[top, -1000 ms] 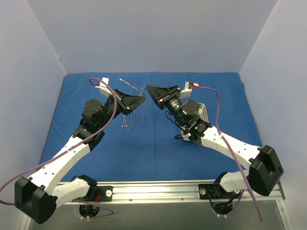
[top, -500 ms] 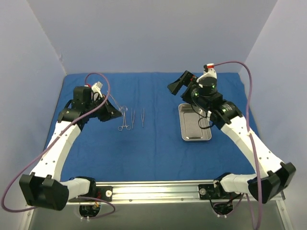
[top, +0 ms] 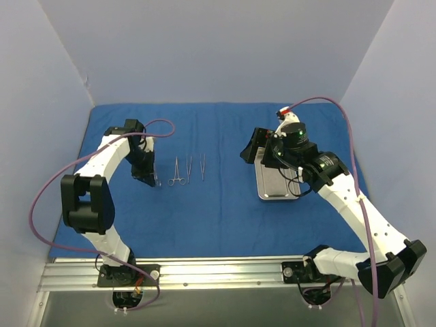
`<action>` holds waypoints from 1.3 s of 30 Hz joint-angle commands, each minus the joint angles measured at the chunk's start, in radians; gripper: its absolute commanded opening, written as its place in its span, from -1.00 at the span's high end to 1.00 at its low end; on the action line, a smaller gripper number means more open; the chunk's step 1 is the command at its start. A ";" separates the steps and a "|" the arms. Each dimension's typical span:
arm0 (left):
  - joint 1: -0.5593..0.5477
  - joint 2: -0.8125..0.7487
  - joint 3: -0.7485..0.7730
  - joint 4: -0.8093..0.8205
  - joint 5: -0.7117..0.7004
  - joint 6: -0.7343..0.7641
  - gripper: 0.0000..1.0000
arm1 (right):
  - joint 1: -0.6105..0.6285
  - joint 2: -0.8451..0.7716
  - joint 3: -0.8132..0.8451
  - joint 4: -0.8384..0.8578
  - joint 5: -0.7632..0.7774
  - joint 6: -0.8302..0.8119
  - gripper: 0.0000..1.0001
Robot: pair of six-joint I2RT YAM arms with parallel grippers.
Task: Open and lay out the surgical kit
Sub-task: Place the medical item in the surgical kit.
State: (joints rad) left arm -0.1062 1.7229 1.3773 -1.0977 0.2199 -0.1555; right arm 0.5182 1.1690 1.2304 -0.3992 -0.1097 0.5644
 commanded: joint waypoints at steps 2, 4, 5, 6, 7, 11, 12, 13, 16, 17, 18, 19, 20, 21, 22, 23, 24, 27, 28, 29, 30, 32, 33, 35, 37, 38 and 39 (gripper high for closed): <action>0.014 0.073 0.123 -0.027 -0.076 0.154 0.95 | 0.003 0.004 -0.003 -0.015 -0.041 -0.057 -0.99; 0.016 0.118 0.160 -0.025 -0.064 0.209 0.95 | 0.002 0.024 0.010 -0.036 -0.033 -0.089 -0.99; 0.017 0.128 0.170 -0.024 -0.062 0.215 0.95 | 0.002 0.030 0.029 -0.043 -0.033 -0.099 -0.99; 0.017 0.154 0.183 -0.024 -0.062 0.226 0.95 | 0.002 0.041 0.038 -0.049 -0.030 -0.109 -0.99; 0.017 0.168 0.202 -0.031 -0.048 0.231 0.95 | 0.002 0.055 0.046 -0.056 -0.030 -0.115 -0.99; 0.022 0.225 0.226 -0.051 0.009 0.254 0.95 | 0.000 0.084 0.067 -0.052 -0.045 -0.139 -0.99; 0.025 0.233 0.224 -0.053 0.022 0.261 0.95 | 0.000 0.086 0.072 -0.053 -0.045 -0.146 -0.99; 0.028 0.233 0.224 -0.051 0.056 0.261 0.95 | -0.001 0.090 0.075 -0.056 -0.042 -0.149 -0.99; 0.033 0.231 0.227 -0.062 0.079 0.264 0.95 | -0.006 0.093 0.069 -0.053 -0.044 -0.159 -0.99; 0.033 0.237 0.230 -0.070 0.090 0.273 0.95 | -0.007 0.095 0.066 -0.050 -0.048 -0.161 -0.99; 0.034 0.239 0.227 -0.071 0.096 0.277 0.95 | -0.007 0.096 0.063 -0.049 -0.050 -0.162 -0.99; 0.037 0.242 0.224 -0.073 0.098 0.281 0.95 | -0.009 0.101 0.060 -0.049 -0.053 -0.162 -1.00; 0.037 0.242 0.220 -0.070 0.110 0.283 0.95 | -0.009 0.103 0.060 -0.049 -0.056 -0.164 -0.99; 0.037 0.244 0.212 -0.065 0.114 0.284 0.95 | -0.010 0.104 0.060 -0.047 -0.058 -0.166 -0.99; 0.042 0.247 0.210 -0.062 0.118 0.284 0.95 | -0.012 0.106 0.060 -0.041 -0.056 -0.167 -0.99; 0.043 0.254 0.210 -0.060 0.121 0.290 0.95 | -0.012 0.107 0.058 -0.040 -0.058 -0.167 -0.99; 0.043 0.257 0.210 -0.059 0.131 0.293 0.95 | -0.015 0.112 0.060 -0.038 -0.061 -0.167 -0.99; 0.054 0.274 0.220 -0.064 0.157 0.303 0.95 | -0.017 0.119 0.064 -0.032 -0.065 -0.167 -0.99; 0.057 0.277 0.226 -0.064 0.156 0.304 0.95 | -0.017 0.123 0.064 -0.029 -0.068 -0.167 -0.99; 0.060 0.282 0.229 -0.067 0.150 0.304 0.95 | -0.015 0.126 0.064 -0.030 -0.070 -0.167 -0.99; 0.060 0.293 0.233 -0.071 0.139 0.309 0.95 | -0.017 0.127 0.064 -0.030 -0.070 -0.167 -0.99; 0.068 0.306 0.241 -0.077 0.128 0.309 0.95 | -0.018 0.127 0.063 -0.027 -0.070 -0.167 -0.99; 0.069 0.310 0.241 -0.076 0.128 0.307 0.95 | -0.018 0.127 0.058 -0.026 -0.068 -0.166 -0.99; 0.068 0.319 0.247 -0.073 0.108 0.307 0.95 | -0.021 0.127 0.057 -0.023 -0.068 -0.166 -0.99; 0.069 0.325 0.255 -0.073 0.101 0.306 0.95 | -0.023 0.130 0.055 -0.018 -0.068 -0.163 -0.99; 0.068 0.333 0.262 -0.073 0.098 0.307 0.95 | -0.023 0.132 0.057 -0.017 -0.068 -0.162 -0.99; 0.068 0.337 0.267 -0.073 0.096 0.306 0.95 | -0.023 0.135 0.057 -0.016 -0.070 -0.162 -0.99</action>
State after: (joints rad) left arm -0.0429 2.0407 1.5940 -1.1645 0.3252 0.1219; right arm 0.5026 1.2980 1.2606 -0.4381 -0.1722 0.4164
